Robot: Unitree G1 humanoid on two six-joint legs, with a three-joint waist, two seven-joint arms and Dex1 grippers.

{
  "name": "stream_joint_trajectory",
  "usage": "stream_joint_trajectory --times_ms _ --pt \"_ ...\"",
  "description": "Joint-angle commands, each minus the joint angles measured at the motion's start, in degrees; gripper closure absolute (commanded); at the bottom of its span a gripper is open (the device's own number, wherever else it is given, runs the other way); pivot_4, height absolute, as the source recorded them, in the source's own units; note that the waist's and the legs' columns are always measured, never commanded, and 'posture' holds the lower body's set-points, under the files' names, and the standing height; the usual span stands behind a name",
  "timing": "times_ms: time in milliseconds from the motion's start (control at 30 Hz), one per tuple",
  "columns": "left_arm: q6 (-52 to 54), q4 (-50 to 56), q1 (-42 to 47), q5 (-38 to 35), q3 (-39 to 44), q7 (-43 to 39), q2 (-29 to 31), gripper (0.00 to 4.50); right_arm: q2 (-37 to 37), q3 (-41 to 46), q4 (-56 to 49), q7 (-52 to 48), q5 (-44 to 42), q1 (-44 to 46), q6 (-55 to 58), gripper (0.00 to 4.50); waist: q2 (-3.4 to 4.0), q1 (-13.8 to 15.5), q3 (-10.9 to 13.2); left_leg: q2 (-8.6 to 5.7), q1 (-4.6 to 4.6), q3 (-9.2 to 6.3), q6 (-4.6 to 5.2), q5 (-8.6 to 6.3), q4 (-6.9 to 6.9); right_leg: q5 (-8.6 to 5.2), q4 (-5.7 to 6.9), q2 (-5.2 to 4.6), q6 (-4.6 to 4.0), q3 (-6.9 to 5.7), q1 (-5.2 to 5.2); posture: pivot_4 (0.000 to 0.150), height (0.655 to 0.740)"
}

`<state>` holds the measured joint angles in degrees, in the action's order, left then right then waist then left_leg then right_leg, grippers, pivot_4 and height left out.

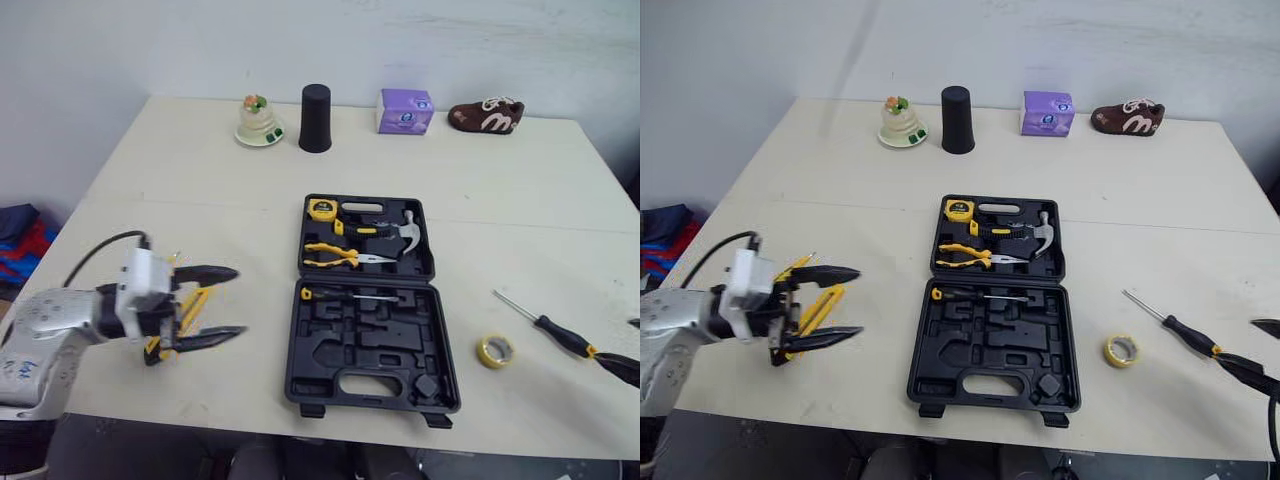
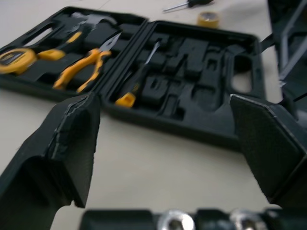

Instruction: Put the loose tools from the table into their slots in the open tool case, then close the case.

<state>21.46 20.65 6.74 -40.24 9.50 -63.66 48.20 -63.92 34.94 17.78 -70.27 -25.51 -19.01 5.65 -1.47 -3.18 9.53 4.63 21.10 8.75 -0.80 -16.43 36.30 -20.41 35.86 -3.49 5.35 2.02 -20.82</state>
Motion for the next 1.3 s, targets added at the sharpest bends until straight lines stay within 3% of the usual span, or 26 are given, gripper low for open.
stream_joint_trajectory --times_ms 33,100,267,367,533,567,667,900,1033,1300 --pt "6.8 6.7 3.0 -4.7 -2.7 3.2 -0.7 0.04 -1.6 -6.4 9.2 -3.9 4.2 7.6 -4.4 0.0 0.03 0.0 0.1 -0.05 -0.02 -0.01 0.02 0.04 0.03 0.03 0.01 0.0 0.05 0.01 0.04 0.15 0.74" --pt "8.7 8.1 5.3 -5.8 -4.1 4.1 -1.5 0.04 -1.1 -12.1 15.8 -5.3 7.0 16.0 -5.4 0.0 0.14 -0.1 0.1 -0.06 -0.05 -0.07 0.0 0.06 0.19 0.04 0.04 0.08 0.07 0.0 0.11 0.15 0.74" --pt "10.3 8.6 8.4 -5.5 -5.0 4.3 -2.0 0.04 0.3 -20.0 26.6 -8.6 11.4 27.4 -7.3 0.0 0.75 -0.2 0.6 -0.15 -0.04 -0.08 -0.02 0.07 0.77 0.11 0.14 0.29 0.18 0.04 0.25 0.15 0.74" --pt "8.8 9.0 9.5 -3.2 -6.0 2.2 -0.8 0.0 1.6 -21.5 31.3 -8.2 12.5 31.7 -7.8 0.87 0.74 -0.3 0.6 -0.13 -0.02 -0.09 -0.03 0.08 0.85 0.11 0.16 0.37 0.18 0.06 0.25 0.15 0.74" --pt "8.0 6.8 12.5 -2.7 -6.3 0.0 -1.0 0.0 2.7 -20.5 34.6 -8.0 12.1 34.3 -12.5 3.35 0.7 -0.2 0.6 -0.13 -0.01 -0.09 -0.04 0.07 0.86 0.11 0.13 0.41 0.18 0.06 0.26 0.15 0.74" --pt "7.8 6.2 12.8 -2.4 -6.7 -0.8 -1.0 0.0 2.3 -19.9 34.9 -7.8 11.8 34.5 -13.4 3.54 0.71 -0.2 0.6 -0.13 -0.02 -0.09 -0.05 0.07 0.87 0.11 0.14 0.41 0.18 0.06 0.28 0.15 0.74" --pt "4.8 4.4 13.3 -1.0 -7.4 -3.5 -1.9 0.0 1.1 -17.7 33.3 -8.6 10.2 35.1 -15.3 3.53 0.76 -0.3 0.7 -0.15 -0.03 -0.06 -0.04 0.07 0.86 0.12 0.14 0.4 0.19 0.09 0.27 0.15 0.74" --pt "-7.4 -3.4 12.0 7.2 -8.6 -9.6 -2.9 0.0 -3.3 -18.0 -5.0 -12.3 -3.5 33.4 17.3 3.53 1.07 -1.0 0.8 0.05 0.0 -0.02 -0.09 0.08 0.84 0.15 0.27 0.21 0.24 0.2 0.14 0.15 0.74" --pt "-10.0 -5.6 11.2 9.7 -8.6 -9.7 -3.2 0.0 -5.7 -25.1 -25.4 -8.2 -9.0 36.4 35.5 3.53 1.04 -0.8 0.8 0.22 0.1 -0.27 -0.27 -0.01 0.76 0.04 0.31 0.27 0.05 0.02 0.06 0.15 0.74" --pt "-11.4 -4.8 8.3 10.6 -6.2 -5.7 -4.5 0.0 -2.7 -42.6 -44.0 1.7 -8.2 51.8 53.8 3.53 1.0 0.2 0.8 0.23 1.53 -0.03 -0.12 -0.03 1.07 -0.02 0.87 0.05 -0.04 0.09 -1.6 0.15 0.74"
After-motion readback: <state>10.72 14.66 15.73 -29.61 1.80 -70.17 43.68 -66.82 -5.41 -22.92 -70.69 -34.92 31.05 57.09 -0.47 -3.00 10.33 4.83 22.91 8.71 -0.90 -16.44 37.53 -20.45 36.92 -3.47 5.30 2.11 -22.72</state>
